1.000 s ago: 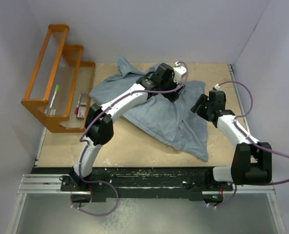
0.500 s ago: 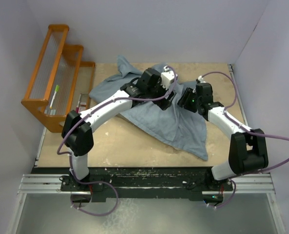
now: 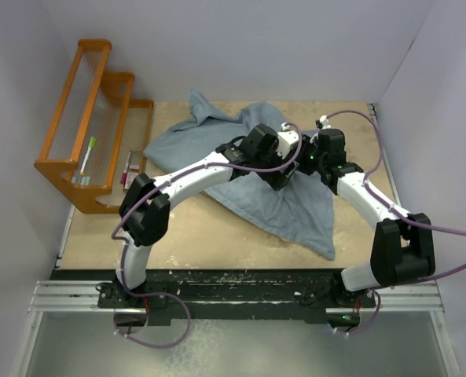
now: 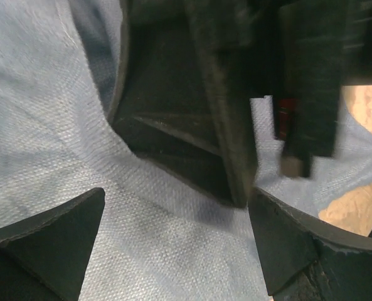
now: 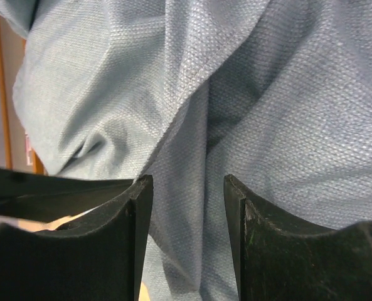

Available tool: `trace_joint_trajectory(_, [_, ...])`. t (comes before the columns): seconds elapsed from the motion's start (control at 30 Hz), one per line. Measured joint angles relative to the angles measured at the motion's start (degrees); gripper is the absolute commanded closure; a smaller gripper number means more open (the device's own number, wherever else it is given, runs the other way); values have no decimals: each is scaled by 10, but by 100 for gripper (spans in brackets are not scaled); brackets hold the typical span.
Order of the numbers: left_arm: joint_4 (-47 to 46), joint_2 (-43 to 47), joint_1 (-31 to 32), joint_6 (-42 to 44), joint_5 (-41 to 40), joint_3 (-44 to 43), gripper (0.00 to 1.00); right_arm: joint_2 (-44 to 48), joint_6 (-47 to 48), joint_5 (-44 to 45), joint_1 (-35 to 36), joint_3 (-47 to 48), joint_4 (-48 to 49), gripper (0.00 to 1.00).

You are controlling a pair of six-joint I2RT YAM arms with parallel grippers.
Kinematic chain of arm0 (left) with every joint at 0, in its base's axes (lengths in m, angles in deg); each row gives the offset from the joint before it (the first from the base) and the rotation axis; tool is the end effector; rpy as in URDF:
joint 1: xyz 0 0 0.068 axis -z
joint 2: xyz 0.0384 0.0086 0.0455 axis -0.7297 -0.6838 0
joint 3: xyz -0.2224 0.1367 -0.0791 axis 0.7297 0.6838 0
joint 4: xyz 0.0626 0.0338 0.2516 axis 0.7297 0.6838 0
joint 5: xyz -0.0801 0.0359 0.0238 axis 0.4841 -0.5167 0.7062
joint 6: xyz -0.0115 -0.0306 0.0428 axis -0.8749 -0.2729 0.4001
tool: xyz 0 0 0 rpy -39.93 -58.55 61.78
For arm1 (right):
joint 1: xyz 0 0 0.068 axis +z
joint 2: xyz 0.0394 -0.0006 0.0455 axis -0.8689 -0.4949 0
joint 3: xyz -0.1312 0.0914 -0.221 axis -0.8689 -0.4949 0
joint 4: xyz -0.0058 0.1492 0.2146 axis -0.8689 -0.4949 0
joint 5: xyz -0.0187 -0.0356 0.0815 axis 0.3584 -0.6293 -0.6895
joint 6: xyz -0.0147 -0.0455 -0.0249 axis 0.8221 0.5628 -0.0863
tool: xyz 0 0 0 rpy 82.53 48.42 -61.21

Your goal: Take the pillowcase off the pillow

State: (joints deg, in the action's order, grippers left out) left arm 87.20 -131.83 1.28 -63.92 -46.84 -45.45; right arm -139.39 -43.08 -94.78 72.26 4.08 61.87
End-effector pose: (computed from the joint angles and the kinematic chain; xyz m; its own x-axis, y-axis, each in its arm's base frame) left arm 0.3073 -0.3511 0.2835 -0.4574 0.4358 -0.7751 0.7933 0.5938 -0.1343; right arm 0.3192 0.0748 0.2664 -0.5832 0.4961 -0.6432 -0.0218 0.7820 0.6229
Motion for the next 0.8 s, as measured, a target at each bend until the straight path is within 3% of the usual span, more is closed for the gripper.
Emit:
trace_joint_trajectory(0.1, [-10, -23, 1, -11, -12, 0, 3, 0, -9, -16, -2, 0, 6, 49])
trace_joint_trajectory(0.17, [-24, -29, 0, -21, -27, 7, 13, -5, -15, -31, -6, 2, 8, 49])
trace_joint_trajectory(0.37, [-69, -30, -6, -46, -52, 13, 69, -17, -38, -59, -35, 9, 21, 48])
trace_joint_trajectory(0.53, [-86, -36, -33, -76, -39, 14, 99, -8, -41, -61, -69, -10, 24, 47])
trace_joint_trajectory(0.67, [-86, -36, -63, -86, -29, 14, 100, 9, -26, -48, -84, -15, 5, 45])
trace_joint_trajectory(0.8, [-84, -36, -78, -85, -28, 15, 100, 18, -3, -16, -80, -15, -5, 35])
